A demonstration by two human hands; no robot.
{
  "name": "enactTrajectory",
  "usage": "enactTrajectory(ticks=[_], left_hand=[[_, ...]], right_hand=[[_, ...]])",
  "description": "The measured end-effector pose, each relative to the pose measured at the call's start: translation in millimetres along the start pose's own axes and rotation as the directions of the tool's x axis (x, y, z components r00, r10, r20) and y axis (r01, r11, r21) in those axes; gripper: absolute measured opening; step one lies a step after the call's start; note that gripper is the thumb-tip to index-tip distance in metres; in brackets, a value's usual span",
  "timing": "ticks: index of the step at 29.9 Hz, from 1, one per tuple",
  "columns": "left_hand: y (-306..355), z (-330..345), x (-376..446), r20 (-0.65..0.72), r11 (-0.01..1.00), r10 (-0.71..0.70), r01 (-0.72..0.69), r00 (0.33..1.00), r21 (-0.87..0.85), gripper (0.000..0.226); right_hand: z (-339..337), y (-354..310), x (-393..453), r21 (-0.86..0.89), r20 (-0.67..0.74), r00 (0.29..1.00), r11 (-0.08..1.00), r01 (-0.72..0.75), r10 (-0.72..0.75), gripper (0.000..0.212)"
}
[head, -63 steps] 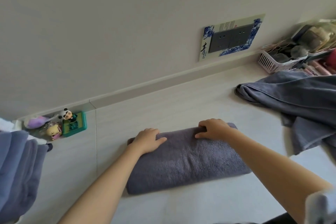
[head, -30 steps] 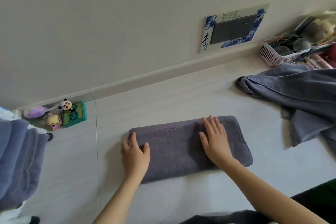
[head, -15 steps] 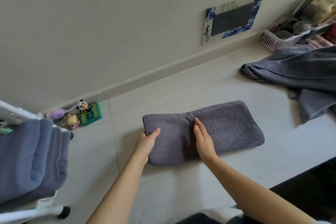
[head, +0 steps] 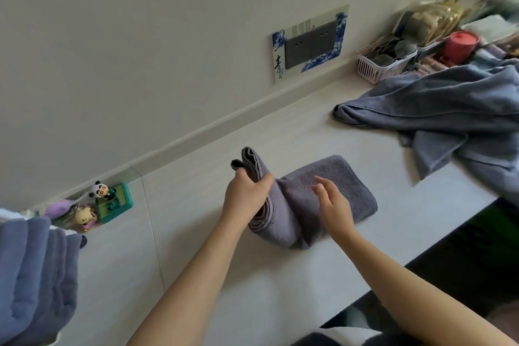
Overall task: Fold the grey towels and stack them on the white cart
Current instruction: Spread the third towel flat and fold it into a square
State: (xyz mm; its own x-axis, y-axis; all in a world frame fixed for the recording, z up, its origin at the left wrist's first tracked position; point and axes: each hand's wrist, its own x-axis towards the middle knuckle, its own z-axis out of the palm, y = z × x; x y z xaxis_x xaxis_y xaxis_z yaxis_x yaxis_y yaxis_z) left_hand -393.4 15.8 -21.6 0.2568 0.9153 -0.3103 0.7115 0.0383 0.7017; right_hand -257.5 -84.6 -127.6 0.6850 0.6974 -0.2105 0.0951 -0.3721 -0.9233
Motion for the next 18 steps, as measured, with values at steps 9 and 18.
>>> enactTrajectory(ticks=[9,18], left_hand=[[78,87,10,0.047,0.999,0.039,-0.040,0.998,0.011,0.031],[112,198,23,0.022,0.995,0.079,-0.080,0.997,0.066,0.021]], right_hand=[[-91,39,47,-0.277,-0.019,0.996,0.956,-0.094,0.093,0.032],[-143,50,93,0.264,0.480,0.818,0.836,-0.480,0.318,0.058]])
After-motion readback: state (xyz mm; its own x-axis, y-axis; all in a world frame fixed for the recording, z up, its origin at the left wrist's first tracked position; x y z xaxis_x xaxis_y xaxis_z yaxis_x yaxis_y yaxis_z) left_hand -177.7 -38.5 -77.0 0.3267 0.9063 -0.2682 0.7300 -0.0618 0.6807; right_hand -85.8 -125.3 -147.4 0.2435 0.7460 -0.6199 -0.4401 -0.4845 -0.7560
